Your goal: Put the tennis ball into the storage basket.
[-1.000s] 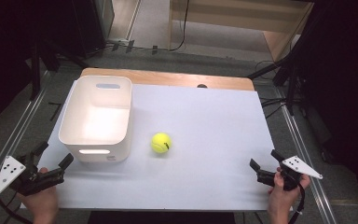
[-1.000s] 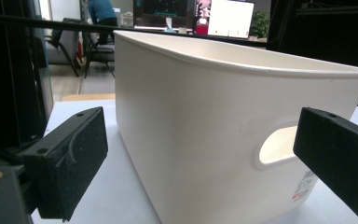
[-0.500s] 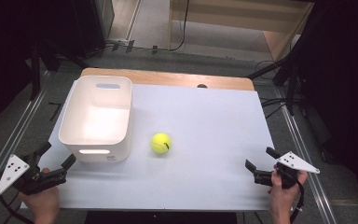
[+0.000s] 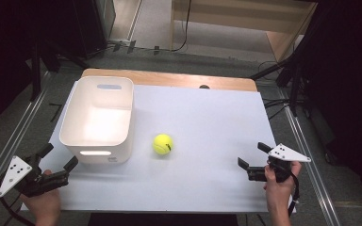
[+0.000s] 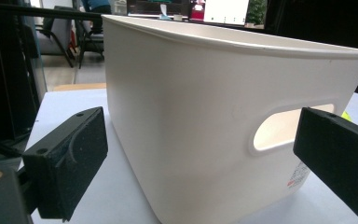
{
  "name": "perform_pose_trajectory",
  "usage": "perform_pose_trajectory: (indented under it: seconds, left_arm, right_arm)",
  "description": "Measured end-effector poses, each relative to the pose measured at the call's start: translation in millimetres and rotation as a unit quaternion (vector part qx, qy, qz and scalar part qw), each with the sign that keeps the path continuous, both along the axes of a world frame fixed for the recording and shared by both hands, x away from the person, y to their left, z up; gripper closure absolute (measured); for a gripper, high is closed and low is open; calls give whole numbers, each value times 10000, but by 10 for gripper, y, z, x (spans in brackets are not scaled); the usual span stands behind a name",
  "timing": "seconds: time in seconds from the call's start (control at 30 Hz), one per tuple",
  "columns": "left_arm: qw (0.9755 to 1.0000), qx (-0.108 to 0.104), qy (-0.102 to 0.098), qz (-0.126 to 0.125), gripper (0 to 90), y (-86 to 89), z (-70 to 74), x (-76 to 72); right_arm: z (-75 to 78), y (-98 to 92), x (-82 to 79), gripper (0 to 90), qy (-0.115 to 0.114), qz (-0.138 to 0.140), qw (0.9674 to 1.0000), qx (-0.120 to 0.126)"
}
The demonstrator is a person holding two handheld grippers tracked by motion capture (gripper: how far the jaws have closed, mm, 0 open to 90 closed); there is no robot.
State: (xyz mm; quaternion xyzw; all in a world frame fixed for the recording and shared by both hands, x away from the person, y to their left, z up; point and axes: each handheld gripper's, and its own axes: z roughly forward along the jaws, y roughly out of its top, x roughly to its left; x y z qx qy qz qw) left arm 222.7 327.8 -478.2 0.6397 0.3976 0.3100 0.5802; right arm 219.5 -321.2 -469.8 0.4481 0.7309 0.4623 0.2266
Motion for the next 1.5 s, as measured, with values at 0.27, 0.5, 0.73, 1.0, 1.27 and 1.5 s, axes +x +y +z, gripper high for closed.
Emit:
perform_pose_trajectory:
  seconds: [0.27,0.5,0.73,1.0,1.27,1.5]
  left_arm:
    - [10000,70,16,-23,28,-22,-2,8]
    - [10000,45,9,-20,28,-15,-2,2]
    - [10000,49,7,-32,28,-17,-2,3]
    - [10000,48,4,-37,29,-17,-2,3]
    - [10000,46,10,-43,28,-17,-2,1]
    - [10000,43,16,-54,28,-19,-2,5]
  right_arm:
    - [44,155,139,0,82,237,9997,-79]
    - [94,274,253,0,206,398,9989,-153]
    - [138,386,368,0,339,571,9976,-178]
    - [169,500,457,0,363,700,9964,-301]
    - [208,629,533,0,415,851,9950,-329]
    - [227,738,601,0,421,990,9934,-387]
